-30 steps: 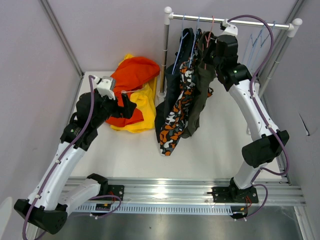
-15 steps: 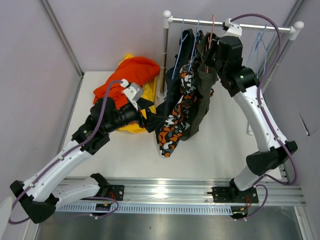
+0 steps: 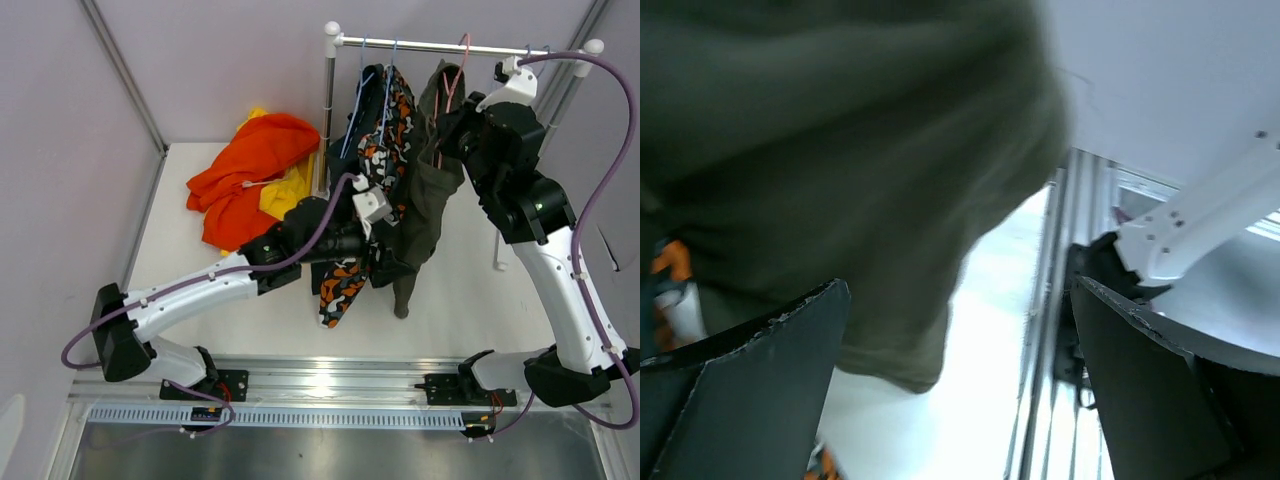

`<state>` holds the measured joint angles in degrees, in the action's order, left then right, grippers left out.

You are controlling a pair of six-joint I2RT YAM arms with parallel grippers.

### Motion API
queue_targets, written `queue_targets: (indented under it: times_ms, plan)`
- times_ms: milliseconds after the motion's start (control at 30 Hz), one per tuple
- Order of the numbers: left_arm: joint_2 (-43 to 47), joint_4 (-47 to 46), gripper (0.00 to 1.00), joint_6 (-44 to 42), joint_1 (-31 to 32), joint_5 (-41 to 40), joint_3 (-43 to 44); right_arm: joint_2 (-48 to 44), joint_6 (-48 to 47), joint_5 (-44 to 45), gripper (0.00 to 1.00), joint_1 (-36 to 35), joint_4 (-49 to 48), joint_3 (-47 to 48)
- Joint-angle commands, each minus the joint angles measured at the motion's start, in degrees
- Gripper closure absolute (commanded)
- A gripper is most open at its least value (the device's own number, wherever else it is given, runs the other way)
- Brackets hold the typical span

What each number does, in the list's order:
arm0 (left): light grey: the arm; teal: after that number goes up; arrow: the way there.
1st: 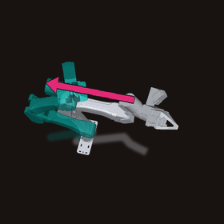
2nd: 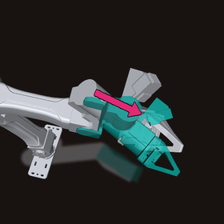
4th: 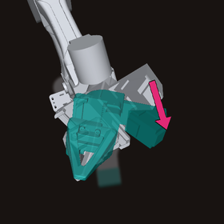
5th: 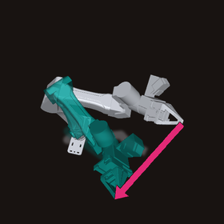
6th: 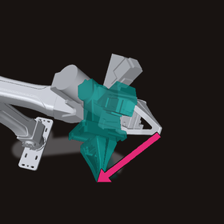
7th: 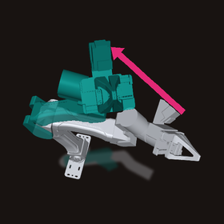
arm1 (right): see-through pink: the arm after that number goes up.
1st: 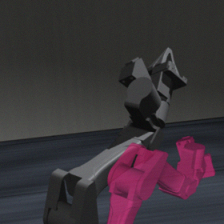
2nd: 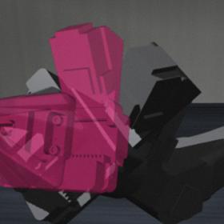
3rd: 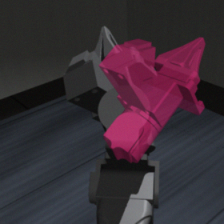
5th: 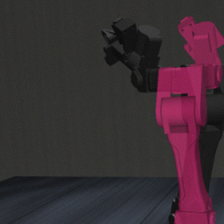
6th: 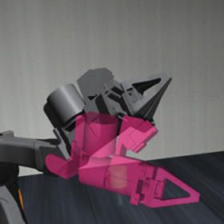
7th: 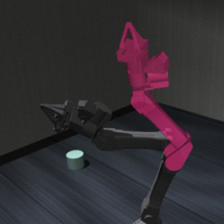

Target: Remove the shorts from the hanger

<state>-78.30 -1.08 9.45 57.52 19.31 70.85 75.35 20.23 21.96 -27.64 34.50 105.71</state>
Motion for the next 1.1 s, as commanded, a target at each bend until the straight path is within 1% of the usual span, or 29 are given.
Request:
queue_targets:
  times_ms: [0, 200, 367, 400, 433, 467, 533, 567, 633, 700, 733, 767, 800, 833, 900, 1033, 1067]
  plan:
    - [-1.8, -7.3, 0.01, -0.9, 4.4, 0.1, 4.3, -2.0, 2.2, 1.2, 1.0, -0.5, -4.5, -0.9]
    - [-7.1, -7.4, 0.01, -0.8, 7.9, -1.5, 8.5, -3.1, 3.0, 1.1, 1.0, -0.8, -4.3, -1.8]
    - [-9.6, -6.8, 0.02, -2.1, 9.0, -5.4, 10.4, -3.9, 3.6, 0.8, 1.0, -0.9, -3.7, -1.8]
    - [-9.8, -6.8, 0.08, -2.2, 9.0, -6.2, 10.8, -4.1, 3.9, 0.7, 1.0, -0.8, -3.5, -1.8]
    - [-10.6, -6.9, 0.12, -2.4, 9.0, -6.6, 10.6, -4.4, 4.0, 0.6, 1.0, -0.8, -3.5, -1.8]
    - [-10.8, -7.2, 0.18, -2.5, 9.0, -7.1, 10.8, -4.6, 4.1, 0.5, 1.0, -0.9, -3.3, -1.7]
    - [-11.5, -7.2, 0.21, -2.9, 8.9, -8.1, 11.3, -4.9, 4.4, 0.5, 1.0, -0.9, -3.0, -1.5]
    - [-12.1, -6.9, 0.28, -3.0, 9.0, -8.8, 11.6, -5.1, 4.4, 0.5, 1.0, -0.8, -2.9, -1.0]
    - [-12.4, -6.8, 0.35, -3.7, 8.9, -10.5, 11.9, -5.3, 4.8, 0.3, 1.0, -0.8, -2.3, -0.8]
    - [-12.7, -6.6, 0.54, -4.0, 9.0, -11.8, 12.2, -5.6, 4.9, 0.0, 1.0, -0.9, -2.1, -0.5]
    - [-12.8, -6.6, 0.6, -4.4, 9.0, -12.9, 12.0, -5.8, 5.1, -0.1, 1.0, -0.9, -1.8, -0.6]
    - [-12.8, -6.5, 0.76, -4.4, 9.0, -13.5, 12.2, -5.9, 5.3, -0.1, 1.0, -0.8, -1.8, -0.8]
    - [-12.9, -6.3, 0.89, -4.3, 9.0, -14.2, 12.5, -6.1, 5.3, -0.1, 1.0, -0.8, -1.7, -0.9]
    - [-12.9, -6.0, 0.98, -4.0, 8.9, -14.6, 12.6, -6.3, 5.3, 0.0, 1.0, -0.8, -1.8, -0.9]
    - [-12.8, -5.9, 1.0, -3.9, 9.0, -14.6, 12.4, -6.3, 5.3, 0.1, 1.0, -0.8, -1.7, -1.0]
    - [-10.9, -6.2, 1.0, -3.4, 9.5, -14.7, 10.4, -5.7, 5.3, 0.3, 1.0, -0.8, -2.3, -1.3]
    - [-10.1, -6.3, 1.0, -3.3, 10.4, -15.0, 9.1, -5.3, 4.7, 1.0, 1.0, -0.9, -2.3, -0.8]
